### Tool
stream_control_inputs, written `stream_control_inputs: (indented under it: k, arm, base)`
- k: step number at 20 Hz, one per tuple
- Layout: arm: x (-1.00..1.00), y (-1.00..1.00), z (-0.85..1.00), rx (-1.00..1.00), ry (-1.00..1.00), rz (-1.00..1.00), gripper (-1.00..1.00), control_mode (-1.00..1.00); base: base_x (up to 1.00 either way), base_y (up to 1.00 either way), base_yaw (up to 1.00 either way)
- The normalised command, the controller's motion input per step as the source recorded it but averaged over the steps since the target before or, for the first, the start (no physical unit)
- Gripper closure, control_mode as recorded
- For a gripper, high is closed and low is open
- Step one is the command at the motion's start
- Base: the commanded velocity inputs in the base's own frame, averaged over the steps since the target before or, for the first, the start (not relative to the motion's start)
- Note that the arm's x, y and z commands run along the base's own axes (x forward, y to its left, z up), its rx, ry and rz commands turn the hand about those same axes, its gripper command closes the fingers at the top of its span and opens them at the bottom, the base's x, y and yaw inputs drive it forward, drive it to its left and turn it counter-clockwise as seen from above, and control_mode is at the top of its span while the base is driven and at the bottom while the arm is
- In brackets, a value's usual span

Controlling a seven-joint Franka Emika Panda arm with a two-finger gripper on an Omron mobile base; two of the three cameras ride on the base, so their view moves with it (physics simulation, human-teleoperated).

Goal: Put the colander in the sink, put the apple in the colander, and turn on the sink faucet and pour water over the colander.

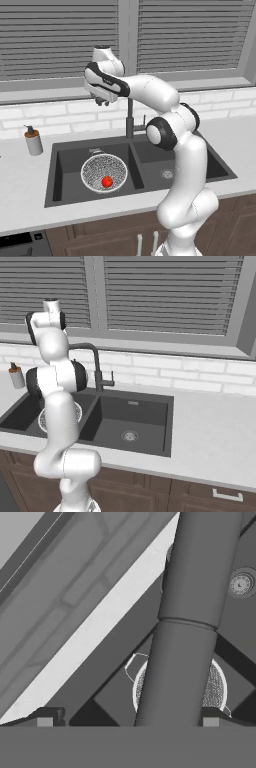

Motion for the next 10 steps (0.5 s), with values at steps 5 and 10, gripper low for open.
stream_control_inputs:
  k: [5, 10]
  arm:
    - [0.00, 0.01, 0.24, 0.00, 0.00, 0.00, -1.00, -1.00]
    - [-0.04, 0.00, 0.35, 0.00, 0.06, 0.00, -1.00, -1.00]
  base:
    - [0.00, 0.00, 0.00]
    - [0.00, 0.00, 0.00]
